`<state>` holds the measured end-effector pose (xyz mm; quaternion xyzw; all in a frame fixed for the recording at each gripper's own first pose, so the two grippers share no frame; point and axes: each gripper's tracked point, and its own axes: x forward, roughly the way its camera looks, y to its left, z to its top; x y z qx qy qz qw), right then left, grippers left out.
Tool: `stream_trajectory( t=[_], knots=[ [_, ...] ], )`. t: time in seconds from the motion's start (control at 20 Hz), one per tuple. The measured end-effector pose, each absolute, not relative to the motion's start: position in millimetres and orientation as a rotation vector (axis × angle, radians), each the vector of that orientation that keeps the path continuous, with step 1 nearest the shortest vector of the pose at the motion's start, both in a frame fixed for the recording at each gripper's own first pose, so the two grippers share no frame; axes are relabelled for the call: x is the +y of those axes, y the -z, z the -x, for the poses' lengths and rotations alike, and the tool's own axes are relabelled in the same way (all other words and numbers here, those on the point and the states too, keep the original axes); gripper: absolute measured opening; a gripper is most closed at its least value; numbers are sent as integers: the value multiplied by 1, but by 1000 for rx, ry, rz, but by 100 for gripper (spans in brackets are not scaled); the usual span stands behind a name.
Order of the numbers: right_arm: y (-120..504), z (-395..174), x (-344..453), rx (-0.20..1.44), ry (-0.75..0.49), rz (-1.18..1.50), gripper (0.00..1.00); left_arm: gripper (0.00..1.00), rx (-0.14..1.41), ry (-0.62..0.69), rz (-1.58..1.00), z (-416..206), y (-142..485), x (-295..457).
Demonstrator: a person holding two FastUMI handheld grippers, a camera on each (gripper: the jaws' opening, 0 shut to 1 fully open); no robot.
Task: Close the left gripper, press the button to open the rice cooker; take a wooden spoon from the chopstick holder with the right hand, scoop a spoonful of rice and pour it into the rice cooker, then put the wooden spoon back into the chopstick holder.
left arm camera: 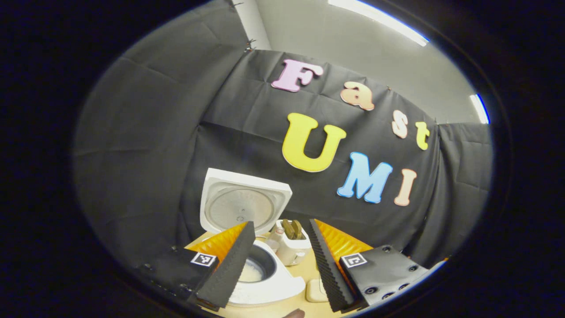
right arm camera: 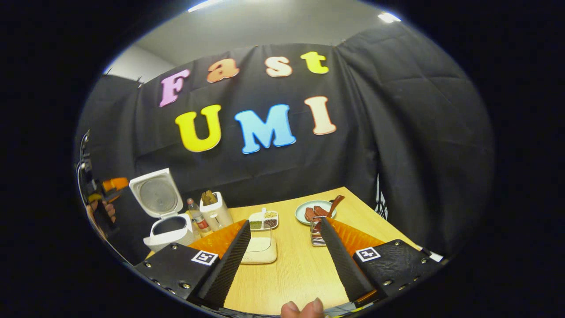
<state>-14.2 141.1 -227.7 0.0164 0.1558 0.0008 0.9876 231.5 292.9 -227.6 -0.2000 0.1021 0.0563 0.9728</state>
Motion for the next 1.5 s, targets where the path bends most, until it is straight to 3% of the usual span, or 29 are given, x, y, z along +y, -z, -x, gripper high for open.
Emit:
stream_trajectory(
  t=[0.3, 0.5, 0.55, 0.6, 0.8, 0.9, 0.95, 1.0, 1.15, 1.25, 1.3, 1.35, 1.4, 1.45, 1.5],
  knots=[
    [214, 14, 214, 313, -109, 100, 98, 88, 164, -143, 639, -317, 232, 337],
    [229, 22, 241, 369, -156, 110, 97, 87, 111, -207, 568, -385, 221, 377],
    [234, 22, 243, 382, -158, 111, 92, 87, 118, -224, 562, -396, 221, 385],
    [236, 22, 245, 391, -161, 118, 97, 87, 135, -246, 556, -410, 225, 392],
    [245, 18, 249, 423, -159, 121, 97, 89, 223, -312, 416, -457, 242, 408],
    [250, 15, 253, 447, -166, 107, 97, 80, 325, -333, 297, -472, 257, 410],
    [254, 14, 257, 455, -172, 100, 97, 94, 394, -360, 201, -476, 267, 414],
    [257, 12, 261, 464, -179, 94, 97, 86, 482, -380, 90, -476, 279, 417],
    [267, 13, 271, 489, -207, 77, 97, 77, 481, -374, 93, -474, 275, 414],
    [272, 16, 273, 509, -222, 77, 98, 79, 489, -390, 102, -470, 273, 417],
    [272, 17, 273, 511, -223, 74, 97, 75, 494, -389, 101, -470, 274, 415],
    [271, 17, 272, 507, -223, 66, 97, 84, 501, -382, 102, -471, 278, 415],
    [270, 17, 270, 504, -221, 58, 97, 80, 500, -368, 109, -471, 278, 413],
    [269, 19, 267, 502, -216, 50, 97, 82, 498, -354, 115, -473, 277, 413],
    [270, 20, 264, 502, -210, 42, 97, 75, 493, -341, 125, -472, 276, 412]
  ],
)
